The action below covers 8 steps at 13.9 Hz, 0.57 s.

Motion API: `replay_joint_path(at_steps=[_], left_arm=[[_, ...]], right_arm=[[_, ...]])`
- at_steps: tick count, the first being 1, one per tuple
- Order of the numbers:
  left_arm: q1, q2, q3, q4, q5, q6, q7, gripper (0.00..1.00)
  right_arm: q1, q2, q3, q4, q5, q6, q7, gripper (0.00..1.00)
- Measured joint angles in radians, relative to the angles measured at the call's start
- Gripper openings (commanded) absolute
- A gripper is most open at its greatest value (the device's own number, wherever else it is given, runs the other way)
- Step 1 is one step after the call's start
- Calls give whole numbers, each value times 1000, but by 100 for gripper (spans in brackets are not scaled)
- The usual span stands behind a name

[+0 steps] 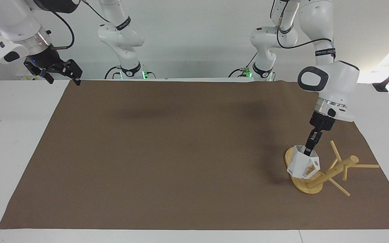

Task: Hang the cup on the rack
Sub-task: 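Lower the mug onto the peg and open the left gripper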

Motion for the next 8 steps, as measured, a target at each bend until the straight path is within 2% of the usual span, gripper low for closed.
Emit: replay_joint_path(at_steps=[4, 5, 7, 8], left_arm=[[3, 9, 0, 0, -24, 0, 0, 0], [7, 13, 0, 0, -37, 0, 0, 7], [17, 19, 1, 0, -44, 0, 0, 41], [19, 19, 1, 0, -44, 0, 0, 48]], right_arm=[[82, 2, -82, -10, 0, 5, 0, 99], [94, 3, -90, -12, 0, 5, 0, 99], [112, 3, -103, -15, 0, 5, 0, 99], [116, 3, -106, -15, 0, 5, 0, 99]])
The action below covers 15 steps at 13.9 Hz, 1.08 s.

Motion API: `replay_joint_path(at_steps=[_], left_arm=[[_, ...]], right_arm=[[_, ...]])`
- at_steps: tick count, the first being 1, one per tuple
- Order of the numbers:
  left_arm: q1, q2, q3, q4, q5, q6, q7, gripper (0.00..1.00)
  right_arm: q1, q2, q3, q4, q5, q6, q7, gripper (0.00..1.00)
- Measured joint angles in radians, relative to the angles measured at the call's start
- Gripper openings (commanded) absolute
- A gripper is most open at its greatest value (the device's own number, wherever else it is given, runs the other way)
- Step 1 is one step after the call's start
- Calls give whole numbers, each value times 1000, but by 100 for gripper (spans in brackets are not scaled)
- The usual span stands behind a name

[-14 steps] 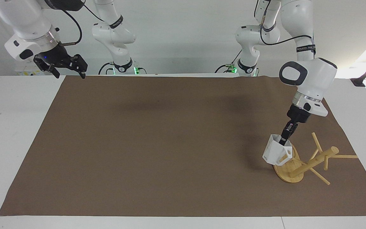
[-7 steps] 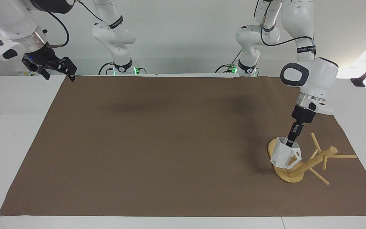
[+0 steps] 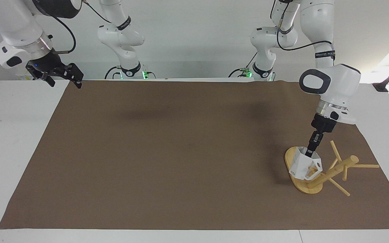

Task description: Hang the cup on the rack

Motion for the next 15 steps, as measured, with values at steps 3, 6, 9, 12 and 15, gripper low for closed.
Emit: replay_joint_path(at_steps=[3, 6, 9, 12, 15], left_arm=[[5, 0, 0, 0, -3, -5, 0, 61], [28, -34, 1, -13, -9, -76, 0, 64], [86, -155, 3, -73, -7, -229, 1, 89], [150, -285, 6, -103, 146, -446, 6, 99], [184, -350, 7, -57, 324, -677, 6, 99]], right_arm=[[1, 0, -4, -1, 0, 0, 0, 99], [1, 0, -5, -1, 0, 0, 0, 99], [1, 0, -5, -1, 0, 0, 0, 99], [1, 0, -6, -1, 0, 0, 0, 99], [1, 0, -6, -1, 0, 0, 0, 99]])
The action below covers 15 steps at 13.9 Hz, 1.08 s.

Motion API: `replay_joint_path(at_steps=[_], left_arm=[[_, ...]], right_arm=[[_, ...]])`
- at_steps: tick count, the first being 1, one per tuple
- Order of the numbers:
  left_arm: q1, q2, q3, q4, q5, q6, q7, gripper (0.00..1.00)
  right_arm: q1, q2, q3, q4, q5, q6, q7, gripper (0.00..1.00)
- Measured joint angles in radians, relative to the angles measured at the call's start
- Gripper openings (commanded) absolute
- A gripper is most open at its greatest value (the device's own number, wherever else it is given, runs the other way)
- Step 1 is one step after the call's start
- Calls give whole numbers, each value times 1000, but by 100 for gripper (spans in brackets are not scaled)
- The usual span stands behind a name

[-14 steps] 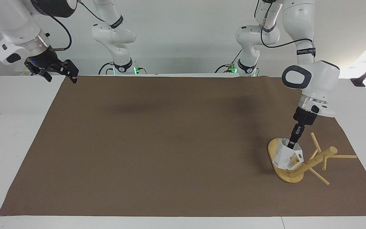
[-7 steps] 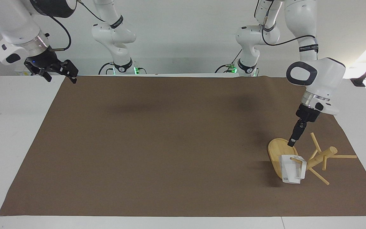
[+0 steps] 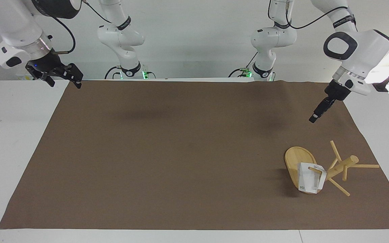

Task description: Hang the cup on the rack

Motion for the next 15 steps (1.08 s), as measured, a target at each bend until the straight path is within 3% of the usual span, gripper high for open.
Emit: replay_joint_path(at_steps=[2, 6, 11, 15], left_arm=[[5, -7, -1, 65, 62, -103, 2, 99], [-57, 8, -31, 229, 312, -359, 41, 99], [-123, 123, -41, 447, 387, -535, 259, 99], [-130, 227, -41, 606, 391, -615, 311, 100]], right_arm=[[0, 0, 0, 0, 0, 0, 0, 99], [0, 0, -1, 0, 0, 0, 0, 99], [0, 0, -2, 0, 0, 0, 0, 99], [0, 0, -2, 0, 0, 0, 0, 99]])
